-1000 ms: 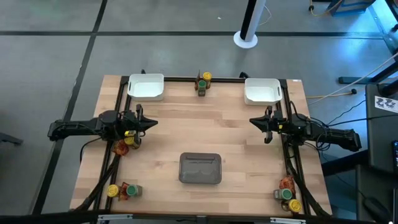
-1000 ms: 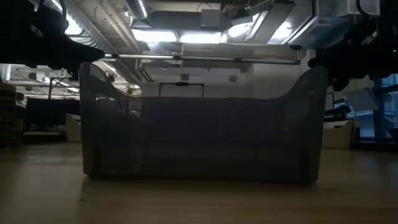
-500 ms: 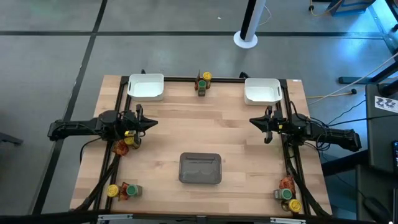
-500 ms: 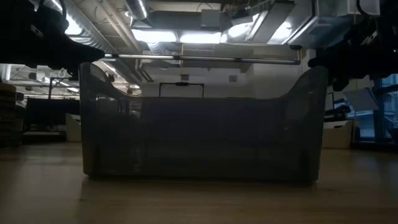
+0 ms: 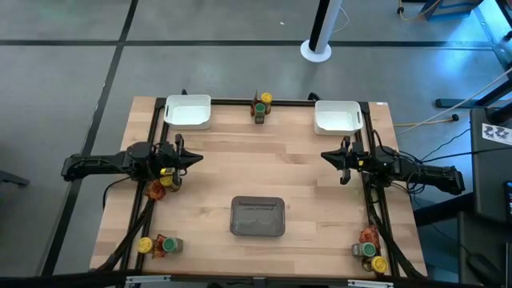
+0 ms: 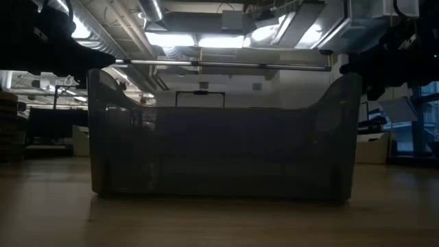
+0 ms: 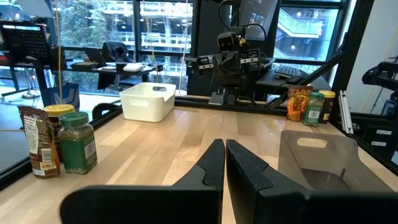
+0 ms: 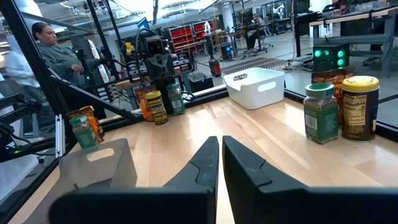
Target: Sort spices by type
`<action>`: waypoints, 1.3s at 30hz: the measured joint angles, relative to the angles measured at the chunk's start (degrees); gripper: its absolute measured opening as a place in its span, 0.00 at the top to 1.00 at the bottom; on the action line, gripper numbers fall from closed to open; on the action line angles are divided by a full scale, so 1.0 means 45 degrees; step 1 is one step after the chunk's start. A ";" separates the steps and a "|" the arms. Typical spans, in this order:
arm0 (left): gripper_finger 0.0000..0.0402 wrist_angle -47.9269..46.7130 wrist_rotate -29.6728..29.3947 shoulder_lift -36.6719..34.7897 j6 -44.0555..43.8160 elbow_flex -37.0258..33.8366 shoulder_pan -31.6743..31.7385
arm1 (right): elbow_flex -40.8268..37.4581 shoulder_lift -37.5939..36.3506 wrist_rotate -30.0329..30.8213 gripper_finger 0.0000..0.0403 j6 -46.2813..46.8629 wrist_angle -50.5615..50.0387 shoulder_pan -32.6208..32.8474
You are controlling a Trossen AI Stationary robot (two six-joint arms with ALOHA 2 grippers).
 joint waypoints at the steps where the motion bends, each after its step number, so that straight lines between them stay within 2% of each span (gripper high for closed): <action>1: 0.99 0.0000 0.0000 0.0003 -0.0004 0.0000 0.0001 | -0.0016 -0.0005 0.0004 0.94 0.0000 0.0094 0.0000; 5: 0.99 0.0102 -0.0023 0.0004 0.0001 0.0000 0.0001 | -0.0044 -0.0005 0.0044 0.94 0.0000 0.0416 -0.0002; 9: 0.99 0.1154 -0.0029 0.0000 -0.0264 0.0000 0.0001 | -0.0044 -0.0005 0.0064 0.94 0.0000 0.0490 -0.0003; 16: 0.99 0.2249 -0.0024 0.0004 0.0135 0.0000 0.0006 | -0.0039 -0.0005 0.2299 0.94 -0.1480 0.1471 -0.0005; 20: 0.99 0.2646 -0.0190 0.0000 0.1034 0.0000 0.0006 | -0.0034 0.0148 0.3107 0.94 -0.2314 0.2151 -0.0005; 25: 0.99 0.3231 -0.1222 0.0000 0.2106 0.0000 0.0011 | -0.0029 0.0946 0.3302 0.94 -0.2370 0.2915 -0.0005; 30: 0.99 0.4357 -0.1234 0.0003 0.3701 0.0000 0.0011 | -0.0029 0.1913 0.3996 0.94 -0.2372 0.2986 -0.0005; 39: 0.99 0.6080 -0.1231 0.0017 0.6387 0.0005 0.0011 | 0.0365 0.3392 0.4181 0.94 -0.2666 0.4463 -0.0005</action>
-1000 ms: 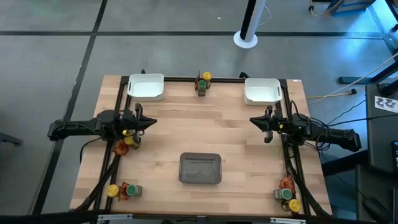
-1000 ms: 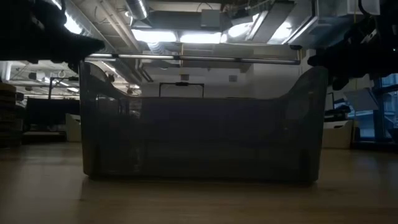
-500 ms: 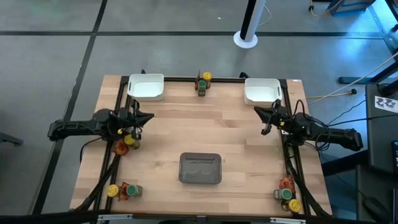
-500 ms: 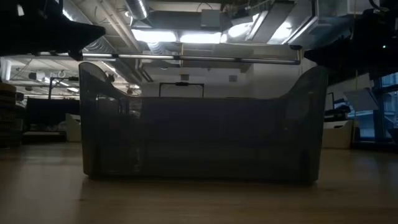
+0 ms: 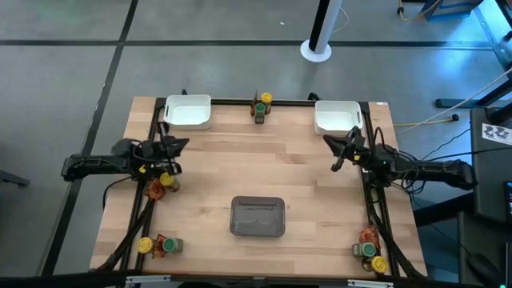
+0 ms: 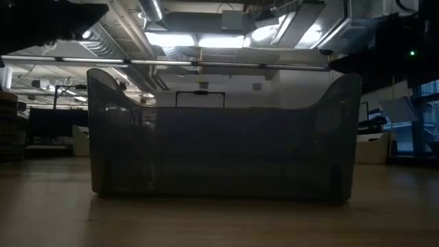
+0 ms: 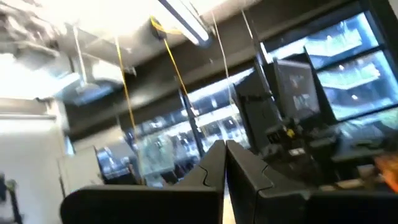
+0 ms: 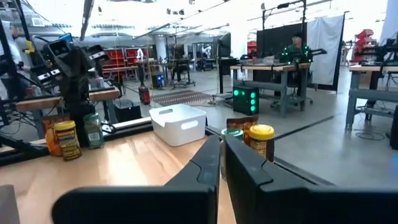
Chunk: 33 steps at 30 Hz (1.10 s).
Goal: Sort spices by type
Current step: Put the top center green seasoning bottle into the right white bin
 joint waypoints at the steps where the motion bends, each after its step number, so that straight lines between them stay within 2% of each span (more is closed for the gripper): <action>1: 0.99 0.0181 0.0002 0.0004 0.0288 -0.0005 0.0000 | 0.0208 0.0188 0.0148 0.94 -0.0062 -0.0021 0.0000; 7: 0.99 0.0624 0.0007 0.0013 0.3074 -0.0003 0.0098 | 0.1576 0.1936 0.1172 0.94 -0.0398 -0.0120 -0.0004; 17: 0.99 0.0896 0.0002 0.0013 0.2894 -0.0003 0.0510 | 0.5405 0.6691 0.1891 0.94 -0.0641 -0.1627 -0.0005; 24: 0.99 0.1113 0.0007 0.0013 0.2955 -0.0002 0.0510 | 0.8620 0.9820 0.1774 0.94 -0.0710 -0.3616 -0.0499; 29: 0.99 0.1133 0.0007 0.0008 0.3193 -0.0005 0.0510 | 1.0746 1.1347 0.1131 0.94 -0.1054 -0.5849 -0.1330; 33: 0.99 0.1133 0.0002 0.0013 0.3193 -0.0002 0.0510 | 1.1787 1.2206 0.0420 0.94 -0.1629 -0.6573 -0.1906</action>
